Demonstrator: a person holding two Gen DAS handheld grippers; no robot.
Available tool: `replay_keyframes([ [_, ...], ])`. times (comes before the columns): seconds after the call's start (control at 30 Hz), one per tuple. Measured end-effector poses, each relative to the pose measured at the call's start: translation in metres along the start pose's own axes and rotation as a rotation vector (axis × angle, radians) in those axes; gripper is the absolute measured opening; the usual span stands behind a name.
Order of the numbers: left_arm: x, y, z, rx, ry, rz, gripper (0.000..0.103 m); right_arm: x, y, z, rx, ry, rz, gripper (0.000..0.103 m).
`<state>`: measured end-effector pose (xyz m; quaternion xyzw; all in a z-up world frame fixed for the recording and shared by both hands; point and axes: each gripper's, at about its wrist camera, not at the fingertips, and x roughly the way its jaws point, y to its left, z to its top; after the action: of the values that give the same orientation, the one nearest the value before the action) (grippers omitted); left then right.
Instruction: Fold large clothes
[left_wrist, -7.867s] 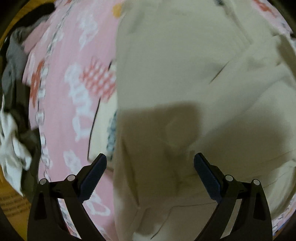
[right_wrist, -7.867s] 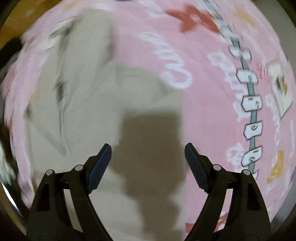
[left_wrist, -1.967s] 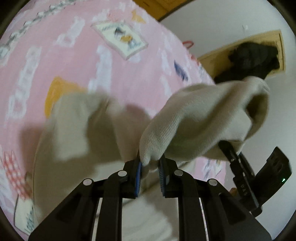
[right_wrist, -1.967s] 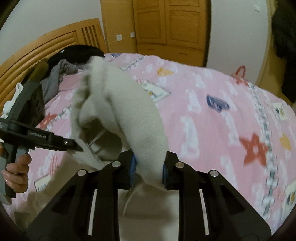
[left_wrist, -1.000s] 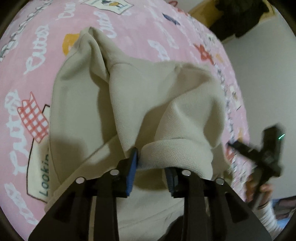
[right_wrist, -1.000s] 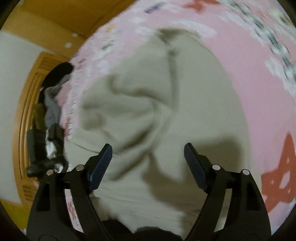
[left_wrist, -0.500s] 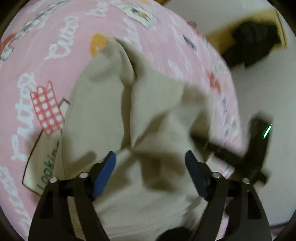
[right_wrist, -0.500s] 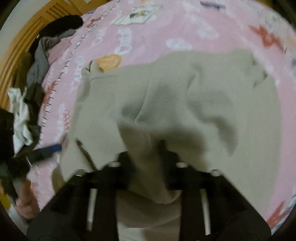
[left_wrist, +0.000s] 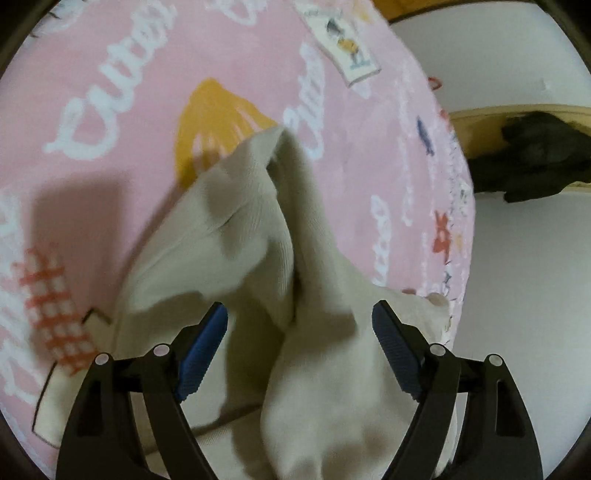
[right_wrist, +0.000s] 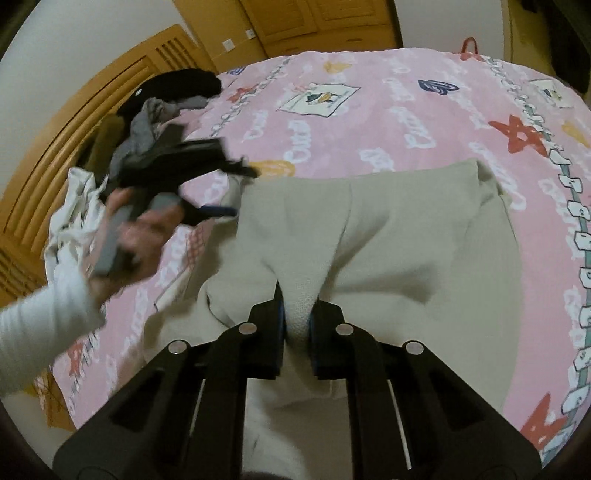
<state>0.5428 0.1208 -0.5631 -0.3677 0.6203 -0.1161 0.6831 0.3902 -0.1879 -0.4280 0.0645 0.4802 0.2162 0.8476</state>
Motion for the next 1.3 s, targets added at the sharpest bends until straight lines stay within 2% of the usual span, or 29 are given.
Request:
replay_keyframes([
  [0.07,0.015,0.005,0.006,-0.021,0.018,0.006,0.073,0.004,-0.001,-0.012,-0.014,0.017,-0.022,0.01],
  [0.17,0.026,0.015,0.017,-0.106,0.031,-0.072,0.064,0.024,-0.009,-0.034,0.014,0.071,-0.042,0.01],
  [0.23,0.024,0.015,0.017,-0.139,0.036,-0.123,0.064,0.039,-0.01,-0.043,-0.006,0.101,-0.065,0.011],
  [0.33,0.017,0.005,0.012,-0.104,0.053,-0.128,0.064,0.053,-0.013,-0.047,-0.006,0.125,-0.061,0.016],
  [0.4,0.012,-0.001,0.005,-0.06,0.069,-0.109,0.064,0.054,-0.018,-0.045,0.018,0.137,-0.024,0.026],
  [0.47,0.01,-0.004,-0.003,-0.035,0.086,-0.1,0.064,0.051,-0.028,-0.045,0.082,0.141,0.054,0.063],
  [0.5,0.011,-0.003,-0.006,-0.028,0.099,-0.097,0.064,0.047,-0.033,-0.045,0.119,0.137,0.092,0.065],
  [0.57,0.013,-0.001,-0.01,-0.021,0.109,-0.08,0.061,0.039,-0.04,-0.047,0.154,0.141,0.112,0.066],
  [0.6,0.015,0.0,-0.01,-0.015,0.108,-0.065,0.042,0.034,-0.042,-0.049,0.156,0.148,0.117,0.066],
  [0.67,0.02,-0.002,-0.01,0.006,0.118,-0.032,0.015,0.021,-0.049,-0.048,0.158,0.14,0.108,0.066],
  [0.8,0.023,-0.014,-0.002,0.038,0.08,0.005,0.012,0.001,-0.095,-0.031,0.266,0.081,0.109,0.071],
  [0.97,0.009,-0.032,0.024,0.058,0.027,-0.052,0.011,0.011,-0.151,0.023,0.33,0.046,0.03,0.072],
  [1.03,0.006,-0.039,0.041,0.07,0.009,-0.061,0.011,0.027,-0.165,0.05,0.353,0.052,0.035,0.072],
  [1.1,0.009,-0.043,0.06,0.076,-0.002,-0.056,0.011,0.043,-0.166,0.068,0.367,0.071,0.07,0.072],
  [1.17,0.017,-0.042,0.076,0.063,0.006,-0.058,0.011,0.055,-0.152,0.078,0.343,0.094,0.139,0.072],
  [1.3,0.037,-0.026,0.1,0.008,0.037,-0.089,0.011,0.08,-0.117,0.069,0.234,0.181,0.19,0.072],
])
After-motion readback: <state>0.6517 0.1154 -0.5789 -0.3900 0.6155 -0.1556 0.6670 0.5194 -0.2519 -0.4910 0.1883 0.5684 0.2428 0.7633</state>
